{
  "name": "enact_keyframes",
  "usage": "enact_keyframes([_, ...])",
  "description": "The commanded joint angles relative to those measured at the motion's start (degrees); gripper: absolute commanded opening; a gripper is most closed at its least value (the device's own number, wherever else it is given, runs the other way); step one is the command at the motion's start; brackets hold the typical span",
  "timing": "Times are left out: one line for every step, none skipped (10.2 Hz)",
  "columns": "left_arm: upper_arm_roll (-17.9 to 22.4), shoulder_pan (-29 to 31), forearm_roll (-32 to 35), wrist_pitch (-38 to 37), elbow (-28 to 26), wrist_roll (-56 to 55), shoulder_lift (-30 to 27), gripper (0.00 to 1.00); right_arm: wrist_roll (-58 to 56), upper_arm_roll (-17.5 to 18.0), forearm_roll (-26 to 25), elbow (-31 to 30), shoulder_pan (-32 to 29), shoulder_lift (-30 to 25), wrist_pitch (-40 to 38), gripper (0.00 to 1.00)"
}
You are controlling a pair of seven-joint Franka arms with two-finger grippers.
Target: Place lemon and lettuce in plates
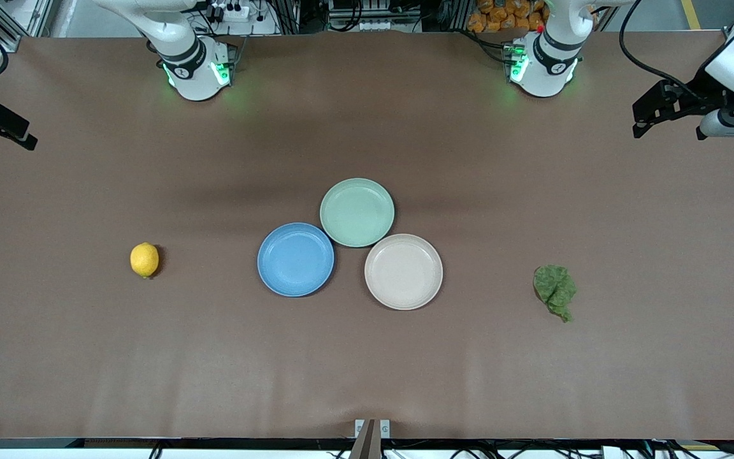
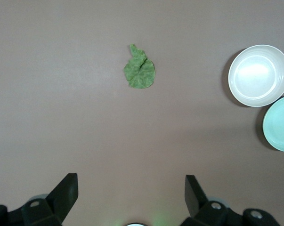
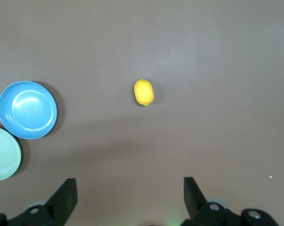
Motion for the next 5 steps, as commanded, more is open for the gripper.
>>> enact_keyframes([0.2,0.2,-1.1,-1.2,1.3,1.6,0.5,1.00,-0.3,0.1,-0.3,0.2,-0.1,-0.1,-0.2,1.00])
enact_keyframes([0.4,0.2,-1.1,-1.2,1.5,1.5,0.5,1.00,-0.3,0.1,-0.3,0.2,-0.1,0.0,-0.1,1.00])
enact_keyframes([0.4,0.2,-1.1,-1.2,1.6,1.5,0.8,1.00,-0.3,0.1,-0.3,0.1,-0.1,0.1,-0.1,1.00])
enact_keyframes([0.4,0.2,-1.1,-1.1,1.6,1.5,0.9,1.00,-0.3,0.1,-0.3,0.0,0.0,0.2,0.1,1.00])
enact_keyframes([0.4,0.2,-1.0,-1.0,1.8,1.6,1.6,1.00,-0.3,0.1,-0.3,-0.1,-0.1,0.3,0.2,1.00])
